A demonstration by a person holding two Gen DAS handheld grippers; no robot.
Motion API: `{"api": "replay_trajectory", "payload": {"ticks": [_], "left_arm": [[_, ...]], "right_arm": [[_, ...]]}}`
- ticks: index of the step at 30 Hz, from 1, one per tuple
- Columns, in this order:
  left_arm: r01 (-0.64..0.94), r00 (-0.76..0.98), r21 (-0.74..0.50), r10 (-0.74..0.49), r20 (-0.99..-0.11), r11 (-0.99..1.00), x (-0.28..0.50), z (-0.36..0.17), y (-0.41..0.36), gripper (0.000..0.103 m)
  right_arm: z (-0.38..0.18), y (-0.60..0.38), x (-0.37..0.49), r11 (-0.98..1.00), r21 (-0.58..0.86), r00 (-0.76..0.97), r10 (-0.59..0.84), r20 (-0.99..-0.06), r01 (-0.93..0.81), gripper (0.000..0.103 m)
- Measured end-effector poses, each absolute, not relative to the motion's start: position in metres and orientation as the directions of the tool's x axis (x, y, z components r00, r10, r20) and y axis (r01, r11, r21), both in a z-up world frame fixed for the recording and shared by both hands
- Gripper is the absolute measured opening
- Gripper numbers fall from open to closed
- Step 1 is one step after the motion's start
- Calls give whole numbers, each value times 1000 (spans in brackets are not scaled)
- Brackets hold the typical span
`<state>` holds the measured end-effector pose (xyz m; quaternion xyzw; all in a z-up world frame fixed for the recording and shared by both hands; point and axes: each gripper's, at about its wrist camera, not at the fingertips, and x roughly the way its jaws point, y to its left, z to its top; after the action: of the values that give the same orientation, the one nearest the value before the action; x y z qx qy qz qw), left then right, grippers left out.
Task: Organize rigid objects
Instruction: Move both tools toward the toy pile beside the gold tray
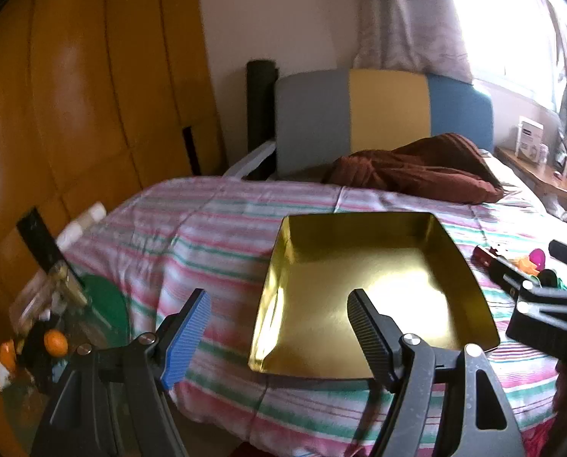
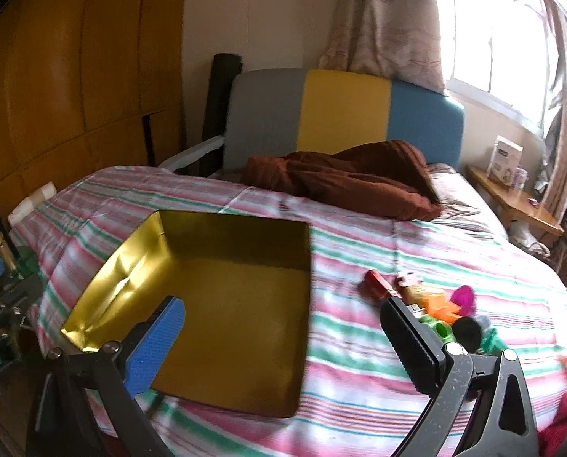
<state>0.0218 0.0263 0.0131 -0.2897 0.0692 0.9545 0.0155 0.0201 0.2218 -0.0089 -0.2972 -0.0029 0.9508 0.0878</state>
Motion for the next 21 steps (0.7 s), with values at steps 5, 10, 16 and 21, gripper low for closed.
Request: {"api": "replay_trajectory", "payload": {"ticks": [5, 10, 16, 21], "left_arm": [[-122, -846, 158, 20, -532, -980, 26, 16, 42, 75], [-185, -837, 161, 70, -543, -969, 22, 18, 59, 75], [-352, -736, 49, 244, -632, -935, 20, 14, 79, 75], [-468, -700, 90, 307, -644, -879, 27, 8, 113, 75]], "right_arm": [[-1, 252, 25, -972, -68, -802, 222, -554, -223, 103], [5, 292, 30, -955, -56, -789, 274, -550, -292, 103], [9, 342, 35, -927, -56, -762, 338, -553, -370, 103], [1, 392, 38, -895, -55, -717, 390, -579, -443, 103]]}}
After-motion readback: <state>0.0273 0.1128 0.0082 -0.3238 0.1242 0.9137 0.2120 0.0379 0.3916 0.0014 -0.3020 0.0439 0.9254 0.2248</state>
